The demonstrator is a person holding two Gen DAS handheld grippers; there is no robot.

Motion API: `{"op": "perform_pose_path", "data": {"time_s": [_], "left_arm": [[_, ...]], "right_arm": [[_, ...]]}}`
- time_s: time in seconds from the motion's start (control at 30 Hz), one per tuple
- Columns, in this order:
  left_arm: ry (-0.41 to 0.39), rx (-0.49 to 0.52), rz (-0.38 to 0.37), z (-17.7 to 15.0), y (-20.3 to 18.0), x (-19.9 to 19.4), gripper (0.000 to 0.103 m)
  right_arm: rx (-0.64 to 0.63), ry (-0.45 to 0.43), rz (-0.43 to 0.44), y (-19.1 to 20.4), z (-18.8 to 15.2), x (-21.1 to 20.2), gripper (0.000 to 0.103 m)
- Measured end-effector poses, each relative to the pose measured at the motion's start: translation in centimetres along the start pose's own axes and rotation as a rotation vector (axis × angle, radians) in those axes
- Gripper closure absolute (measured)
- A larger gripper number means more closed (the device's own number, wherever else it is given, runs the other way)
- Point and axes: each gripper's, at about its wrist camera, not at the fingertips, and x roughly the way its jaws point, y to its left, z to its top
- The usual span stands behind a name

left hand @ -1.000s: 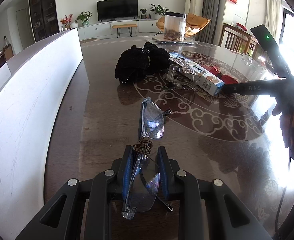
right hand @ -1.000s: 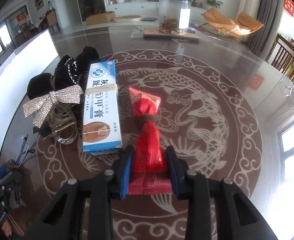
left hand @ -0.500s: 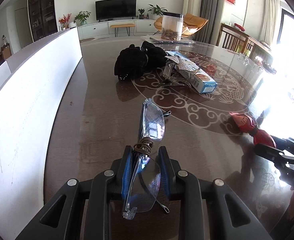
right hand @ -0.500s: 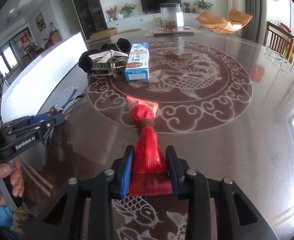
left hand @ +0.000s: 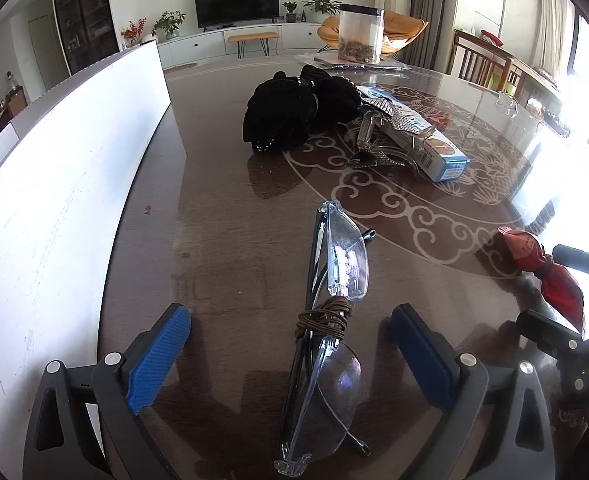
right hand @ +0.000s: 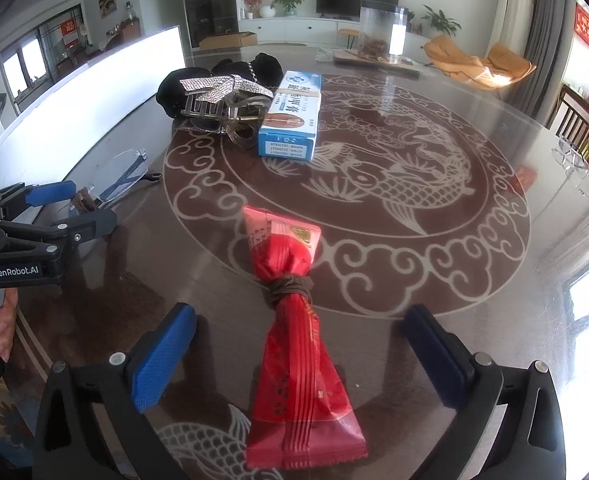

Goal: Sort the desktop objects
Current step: 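Hold the glasses in the left gripper and the red packet in the right gripper above the table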

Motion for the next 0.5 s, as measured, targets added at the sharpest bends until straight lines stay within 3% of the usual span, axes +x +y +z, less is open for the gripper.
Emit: {"op": "perform_pose_path", "data": {"time_s": [0.5], "left_arm": [[-0.001, -0.001, -0.005, -0.05, -0.05, -0.1, 0.0]], "right_arm": [[0.006, -0.003, -0.003, 0.0, 0.13, 0.06, 0.0]]}}
